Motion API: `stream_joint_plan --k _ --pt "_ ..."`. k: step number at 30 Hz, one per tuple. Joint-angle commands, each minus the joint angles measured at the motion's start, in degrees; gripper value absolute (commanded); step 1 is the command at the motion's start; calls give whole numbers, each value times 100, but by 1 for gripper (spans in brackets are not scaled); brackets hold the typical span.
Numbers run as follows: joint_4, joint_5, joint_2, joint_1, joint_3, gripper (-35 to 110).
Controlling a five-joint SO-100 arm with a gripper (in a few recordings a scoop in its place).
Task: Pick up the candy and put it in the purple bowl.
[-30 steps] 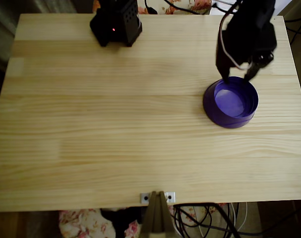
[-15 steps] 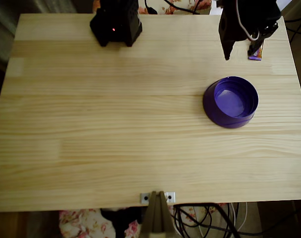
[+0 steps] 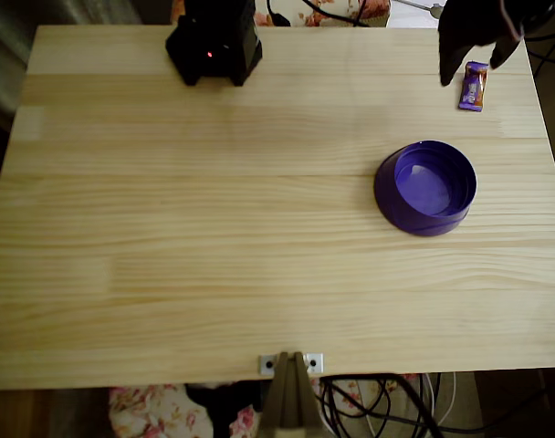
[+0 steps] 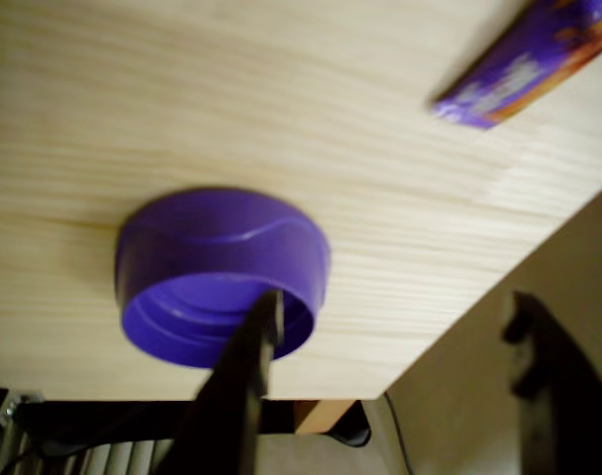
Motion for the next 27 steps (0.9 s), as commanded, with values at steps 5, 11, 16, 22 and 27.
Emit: stream_joint_plan --k 5,11,16,22,27 --pt "97 1046 149 -659 -562 53" --pt "97 1503 -360 -853 -1248 55" --pt "114 2030 -1063 -967 -2303 52" --pt "123 2654 -2171 -1020 -4342 31" --pt "141 2944 -3296 -1055 -6170 15"
